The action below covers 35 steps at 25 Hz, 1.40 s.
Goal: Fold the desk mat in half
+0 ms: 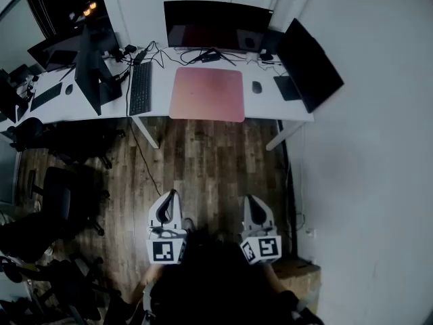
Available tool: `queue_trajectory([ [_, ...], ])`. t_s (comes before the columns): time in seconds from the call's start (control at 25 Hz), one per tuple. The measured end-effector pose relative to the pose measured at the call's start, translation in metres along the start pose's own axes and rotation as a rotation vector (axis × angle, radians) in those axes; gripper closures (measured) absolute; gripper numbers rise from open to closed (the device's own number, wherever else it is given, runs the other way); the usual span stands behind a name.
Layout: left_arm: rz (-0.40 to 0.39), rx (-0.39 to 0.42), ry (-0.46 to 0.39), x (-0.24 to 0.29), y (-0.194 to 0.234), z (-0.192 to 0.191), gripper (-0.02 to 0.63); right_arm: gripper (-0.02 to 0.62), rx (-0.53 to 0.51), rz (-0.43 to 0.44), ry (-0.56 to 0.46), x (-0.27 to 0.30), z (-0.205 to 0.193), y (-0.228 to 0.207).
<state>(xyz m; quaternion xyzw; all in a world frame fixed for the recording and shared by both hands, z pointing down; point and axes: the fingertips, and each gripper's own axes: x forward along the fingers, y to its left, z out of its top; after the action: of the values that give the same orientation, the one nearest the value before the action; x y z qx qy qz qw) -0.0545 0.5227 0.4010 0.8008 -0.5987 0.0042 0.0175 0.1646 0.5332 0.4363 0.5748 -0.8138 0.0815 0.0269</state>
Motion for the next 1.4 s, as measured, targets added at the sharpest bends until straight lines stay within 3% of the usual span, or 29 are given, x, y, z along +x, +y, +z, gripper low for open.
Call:
queue_trajectory([
  [0.28,0.0,-0.01,-0.011,0.002,0.0,0.004,0.6,0.589,0.014,0.017,-0.008,0.001,0.009,0.004],
  [0.52,-0.003,-0.002,-0.043,0.0,0.002,0.017,0.6,0.589,-0.035,0.007,-0.084,-0.009,0.037,0.004],
  [0.64,-0.005,-0.05,-0.068,-0.001,0.008,0.019,0.598,0.586,-0.033,-0.028,-0.119,-0.009,0.041,-0.001],
  [0.68,-0.007,-0.068,-0.061,0.001,0.01,0.015,0.537,0.567,-0.015,-0.03,-0.102,-0.005,0.034,-0.004],
  [0.72,-0.006,-0.076,-0.042,0.003,0.013,0.009,0.443,0.472,0.01,-0.028,-0.076,-0.001,0.027,-0.005],
  [0.76,-0.001,-0.076,-0.019,0.005,0.015,0.002,0.425,0.43,0.032,-0.026,-0.051,0.002,0.02,-0.006],
  [1.04,0.01,-0.048,0.051,0.001,0.036,-0.019,0.423,0.428,0.052,-0.027,-0.004,0.006,0.002,0.009],
  [1.4,-0.041,-0.052,0.048,0.009,0.072,-0.026,0.423,0.428,0.049,-0.073,0.005,0.031,-0.003,0.045],
])
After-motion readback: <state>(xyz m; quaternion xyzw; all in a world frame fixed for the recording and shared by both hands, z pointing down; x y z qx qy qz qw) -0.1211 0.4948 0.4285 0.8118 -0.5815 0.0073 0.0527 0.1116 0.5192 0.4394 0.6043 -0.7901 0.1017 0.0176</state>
